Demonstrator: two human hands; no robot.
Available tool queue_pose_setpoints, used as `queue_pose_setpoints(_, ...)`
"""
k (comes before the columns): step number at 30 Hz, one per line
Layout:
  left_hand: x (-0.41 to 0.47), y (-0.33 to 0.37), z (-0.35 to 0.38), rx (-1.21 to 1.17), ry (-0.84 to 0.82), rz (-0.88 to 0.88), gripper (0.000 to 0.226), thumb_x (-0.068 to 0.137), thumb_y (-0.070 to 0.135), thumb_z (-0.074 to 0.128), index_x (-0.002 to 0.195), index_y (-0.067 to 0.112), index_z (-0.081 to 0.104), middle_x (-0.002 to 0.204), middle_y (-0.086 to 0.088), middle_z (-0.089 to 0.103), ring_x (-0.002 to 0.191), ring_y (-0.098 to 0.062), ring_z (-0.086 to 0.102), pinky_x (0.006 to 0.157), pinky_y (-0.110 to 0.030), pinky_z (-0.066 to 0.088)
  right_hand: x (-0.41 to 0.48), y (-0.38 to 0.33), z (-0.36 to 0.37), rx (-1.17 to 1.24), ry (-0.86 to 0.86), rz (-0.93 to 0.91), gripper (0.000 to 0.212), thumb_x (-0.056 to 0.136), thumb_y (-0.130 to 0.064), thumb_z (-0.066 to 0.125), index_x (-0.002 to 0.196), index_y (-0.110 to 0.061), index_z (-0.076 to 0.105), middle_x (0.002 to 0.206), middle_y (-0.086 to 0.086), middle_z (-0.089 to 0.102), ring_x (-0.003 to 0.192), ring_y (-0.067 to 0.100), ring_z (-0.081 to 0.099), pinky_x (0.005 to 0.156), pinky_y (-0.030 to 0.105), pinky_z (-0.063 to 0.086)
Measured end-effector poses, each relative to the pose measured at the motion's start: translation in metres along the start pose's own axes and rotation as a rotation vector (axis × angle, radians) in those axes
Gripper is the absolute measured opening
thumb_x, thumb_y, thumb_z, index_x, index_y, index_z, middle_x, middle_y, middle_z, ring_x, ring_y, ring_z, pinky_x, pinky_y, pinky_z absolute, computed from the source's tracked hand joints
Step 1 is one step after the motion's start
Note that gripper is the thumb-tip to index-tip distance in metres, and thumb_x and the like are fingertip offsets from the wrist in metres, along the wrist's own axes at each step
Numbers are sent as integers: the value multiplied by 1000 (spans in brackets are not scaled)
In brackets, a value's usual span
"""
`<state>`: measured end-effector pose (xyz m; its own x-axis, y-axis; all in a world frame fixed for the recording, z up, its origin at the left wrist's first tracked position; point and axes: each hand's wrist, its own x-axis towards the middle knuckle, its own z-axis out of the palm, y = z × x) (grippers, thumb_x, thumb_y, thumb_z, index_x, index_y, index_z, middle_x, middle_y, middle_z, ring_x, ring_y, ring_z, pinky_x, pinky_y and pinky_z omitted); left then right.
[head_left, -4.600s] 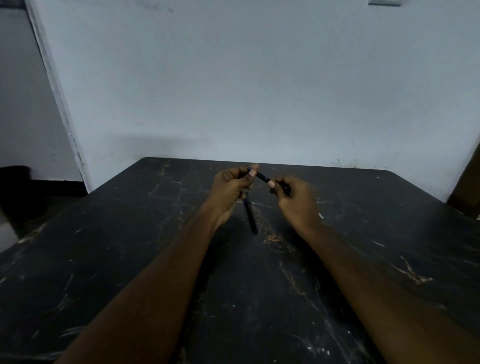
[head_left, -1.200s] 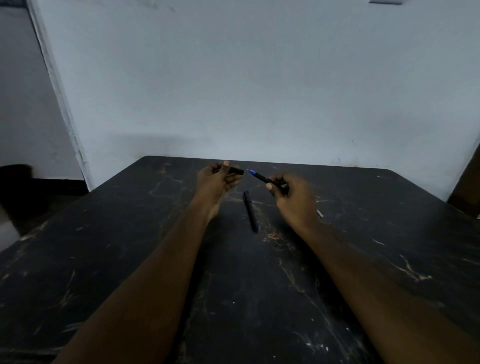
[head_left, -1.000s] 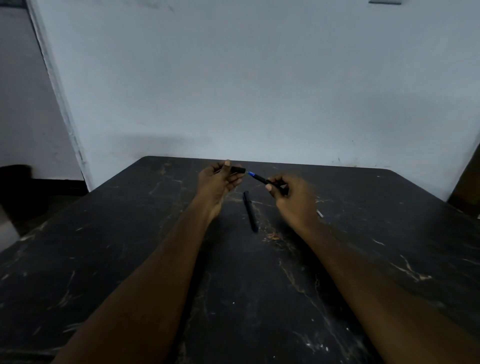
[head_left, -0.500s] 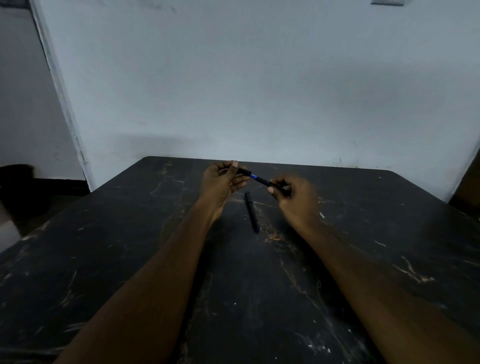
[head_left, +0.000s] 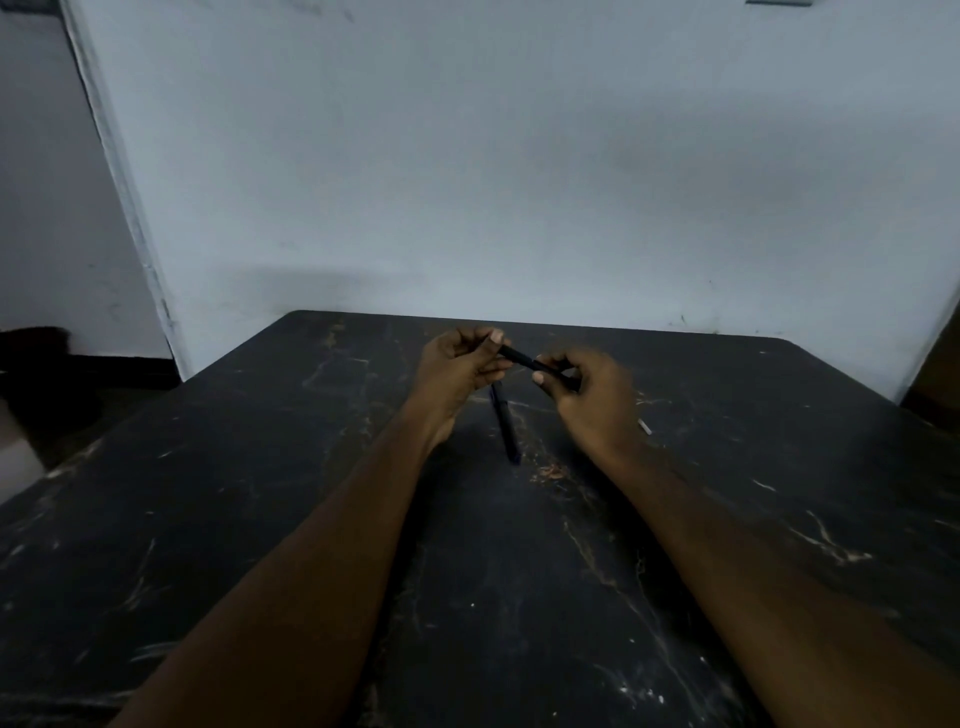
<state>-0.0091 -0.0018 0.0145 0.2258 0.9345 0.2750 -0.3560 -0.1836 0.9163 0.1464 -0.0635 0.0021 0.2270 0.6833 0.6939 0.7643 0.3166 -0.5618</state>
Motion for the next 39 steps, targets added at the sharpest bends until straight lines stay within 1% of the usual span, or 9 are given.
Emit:
queue_pose_setpoints(4, 0, 0, 1, -1, 33, 4, 5, 90, 14, 67, 86, 11, 65, 73, 0, 71, 68, -11, 68, 69, -25, 56, -1, -2, -2, 38, -5, 4, 16, 82, -21, 76, 96, -15, 75, 91, 0, 71, 85, 14, 59, 72, 31, 46)
queue_pose_setpoints(15, -3, -6, -6, -77, -20, -15, 9, 90, 7, 64, 96, 5, 70, 81, -2, 75, 77, -12, 71, 77, -26, 58, -3, -10, -2, 79, -27, 98, 15, 82, -19, 76, 96, -14, 78, 85, 4, 74, 76, 16, 64, 66, 33, 50)
queue_pose_setpoints(20, -5, -9, -7, -132, -28, -56, 11, 91, 1, 61, 99, 0, 69, 82, -5, 75, 74, -13, 72, 73, -23, 59, -6, -12, -2, 58, -36, 152, 9, 83, -20, 75, 92, -18, 78, 75, -6, 65, 70, 14, 61, 61, 30, 46)
queue_pose_setpoints(23, -6, -8, -9, -140, -34, -83, 10, 91, 2, 61, 97, 1, 69, 92, -11, 71, 78, -15, 71, 75, -23, 59, -6, -14, -2, 38, -36, 136, 6, 83, -19, 75, 88, -17, 78, 70, -6, 64, 61, 11, 57, 55, 28, 41)
queue_pose_setpoints(25, -6, -8, -9, -148, -37, -94, 10, 91, 2, 60, 97, 1, 68, 96, -12, 69, 81, -15, 70, 76, -23, 59, -6, -15, -1, 27, -30, 139, 5, 83, -20, 75, 87, -18, 78, 68, -4, 65, 59, 12, 57, 53, 30, 44)
queue_pose_setpoints(30, -5, -8, -9, -176, -20, -92, 11, 90, 1, 61, 99, 0, 68, 90, -9, 72, 78, -14, 72, 73, -23, 59, -3, -14, 3, 25, -45, 156, 2, 83, -23, 75, 83, -21, 77, 65, -7, 63, 56, 10, 54, 52, 26, 40)
queue_pose_setpoints(34, -5, -9, -6, -45, -3, -49, 9, 90, 7, 65, 97, 6, 71, 80, -1, 75, 73, -12, 71, 72, -23, 58, 2, -10, -5, 6, -123, 106, 7, 85, -22, 73, 90, -18, 75, 76, -8, 63, 70, 9, 56, 59, 21, 38)
queue_pose_setpoints(36, -4, -11, -3, 93, 21, -18, 11, 90, 13, 67, 99, 10, 72, 83, 0, 74, 71, -9, 70, 67, -21, 55, 5, -6, -10, -28, -139, 109, 12, 88, -22, 70, 96, -14, 75, 80, -6, 61, 72, 9, 54, 58, 21, 36)
queue_pose_setpoints(39, -2, -13, 0, 219, 90, -27, 24, 89, 21, 70, 109, 9, 68, 90, 0, 71, 72, -9, 66, 61, -19, 50, 12, 3, -18, -63, -52, 160, 17, 91, -22, 67, 97, -7, 72, 86, -1, 57, 79, 12, 52, 66, 23, 34)
